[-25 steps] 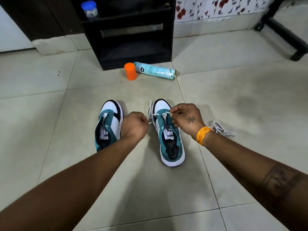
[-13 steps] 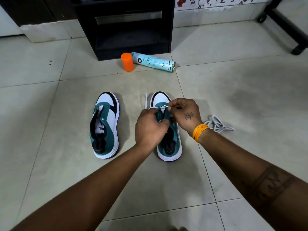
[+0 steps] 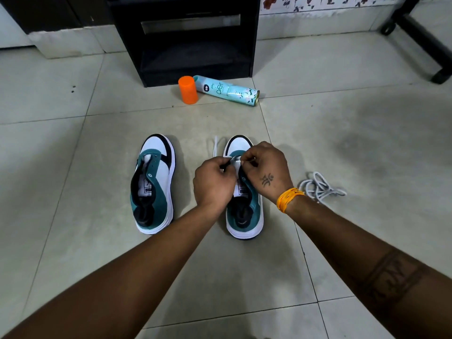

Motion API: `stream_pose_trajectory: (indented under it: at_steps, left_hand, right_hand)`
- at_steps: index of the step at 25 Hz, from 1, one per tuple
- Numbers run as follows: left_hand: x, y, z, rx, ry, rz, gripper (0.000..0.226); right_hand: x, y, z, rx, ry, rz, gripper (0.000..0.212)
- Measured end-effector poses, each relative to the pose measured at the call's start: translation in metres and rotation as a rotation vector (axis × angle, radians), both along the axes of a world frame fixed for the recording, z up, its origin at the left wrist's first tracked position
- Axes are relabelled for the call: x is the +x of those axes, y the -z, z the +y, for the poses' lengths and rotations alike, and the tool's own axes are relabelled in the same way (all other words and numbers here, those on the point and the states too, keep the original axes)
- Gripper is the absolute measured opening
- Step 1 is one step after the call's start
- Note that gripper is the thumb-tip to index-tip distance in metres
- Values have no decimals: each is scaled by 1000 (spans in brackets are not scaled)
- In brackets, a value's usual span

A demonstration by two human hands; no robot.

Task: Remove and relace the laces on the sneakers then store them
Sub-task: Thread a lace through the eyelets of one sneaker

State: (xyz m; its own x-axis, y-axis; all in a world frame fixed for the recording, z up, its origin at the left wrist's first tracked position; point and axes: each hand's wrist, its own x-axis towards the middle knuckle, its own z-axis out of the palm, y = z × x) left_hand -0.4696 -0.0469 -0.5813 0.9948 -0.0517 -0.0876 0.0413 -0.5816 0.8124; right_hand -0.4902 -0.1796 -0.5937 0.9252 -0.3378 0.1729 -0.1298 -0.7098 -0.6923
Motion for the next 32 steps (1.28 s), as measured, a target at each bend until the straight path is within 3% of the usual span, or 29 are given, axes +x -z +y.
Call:
stream_pose_trajectory:
  at_steps: [5, 16, 20, 24, 27, 29, 32]
  left_hand:
    - [3, 4, 3, -31, 16, 15, 22]
    - [8, 7, 8, -4, 90, -42, 26]
    - [28, 14, 10, 10, 129, -42, 13]
    - [32, 19, 11, 20, 137, -57, 11]
    - [31, 21, 16, 65, 120, -17, 12]
    - [28, 17, 18, 187, 178, 1, 11]
    - [21, 11, 25, 635, 420, -42, 16]
  right_hand:
    - [3, 3, 5, -65, 36, 32, 9]
    - [3, 19, 8, 152, 54, 7, 11]
    - [3, 21, 11, 222, 107, -13, 11]
    - [-13, 13, 20, 189, 121, -57, 28]
    - [-37, 16, 26, -17, 107, -38, 39]
    - [-45, 23, 24, -46, 178, -34, 33]
    - [-48, 31, 21, 27, 235, -67, 26]
